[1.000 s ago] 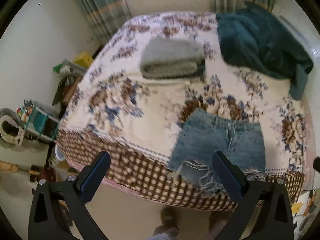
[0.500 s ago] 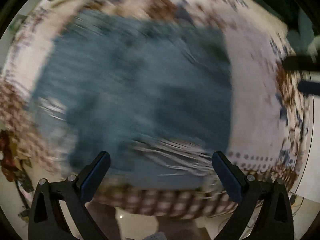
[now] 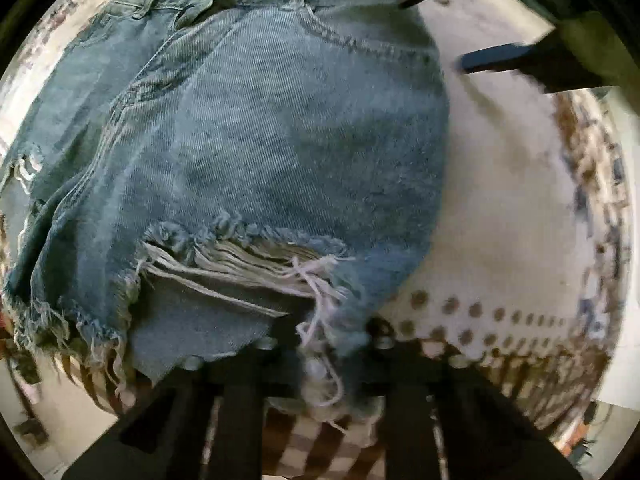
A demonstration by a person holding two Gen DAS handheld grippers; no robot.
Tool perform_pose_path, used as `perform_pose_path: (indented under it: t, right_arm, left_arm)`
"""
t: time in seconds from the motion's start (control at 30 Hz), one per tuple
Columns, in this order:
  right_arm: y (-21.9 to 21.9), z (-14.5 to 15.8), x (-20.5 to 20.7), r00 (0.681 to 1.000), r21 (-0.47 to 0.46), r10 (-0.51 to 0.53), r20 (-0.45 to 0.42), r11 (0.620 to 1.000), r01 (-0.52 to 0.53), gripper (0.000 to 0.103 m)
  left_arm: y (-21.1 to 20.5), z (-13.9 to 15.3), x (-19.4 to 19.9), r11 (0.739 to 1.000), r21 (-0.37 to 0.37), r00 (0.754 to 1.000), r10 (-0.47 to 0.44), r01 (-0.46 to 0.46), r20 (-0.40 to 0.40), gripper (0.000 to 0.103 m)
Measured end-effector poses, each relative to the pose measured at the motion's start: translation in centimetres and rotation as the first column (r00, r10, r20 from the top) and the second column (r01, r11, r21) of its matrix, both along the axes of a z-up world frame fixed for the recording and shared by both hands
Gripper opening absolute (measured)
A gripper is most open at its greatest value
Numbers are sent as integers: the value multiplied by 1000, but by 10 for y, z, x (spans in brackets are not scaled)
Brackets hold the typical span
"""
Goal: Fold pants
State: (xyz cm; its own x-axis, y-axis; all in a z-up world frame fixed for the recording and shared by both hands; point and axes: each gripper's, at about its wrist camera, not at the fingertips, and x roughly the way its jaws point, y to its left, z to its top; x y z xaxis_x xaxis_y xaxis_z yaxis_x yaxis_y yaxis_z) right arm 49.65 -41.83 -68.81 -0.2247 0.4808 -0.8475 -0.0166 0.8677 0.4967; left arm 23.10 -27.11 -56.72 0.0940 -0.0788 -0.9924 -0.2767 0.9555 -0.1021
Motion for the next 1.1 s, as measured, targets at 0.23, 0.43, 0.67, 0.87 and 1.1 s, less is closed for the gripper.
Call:
perform_pose_path:
  t: [0.23,0.43,0.67,0.87,1.1]
  right_arm:
    - [28,43,-4,993,-18,-70,99,997,72,7]
    - [75,128,-12,977,-27,-48,208,998,55,6]
    - [204,173,-12,957,-51,83,277,996,-71,6]
    - [328,133,-16,928,-142,244,283,967,-211,5]
    - [393,76,-18,912,-270,336,236,924,-270,5]
  left_arm:
    - [50,53,-4,997,-77,996,32,-26,85,4]
    - [119,109,-17,986,-128,976,130,-108,176,4]
    - [203,128,-19,938,-175,918,333,-299,214,4]
    - [274,92,-30,887,-188,871,454,-422,185,4]
    - [336,19,-28,855,-184,855,508,-485,106,5]
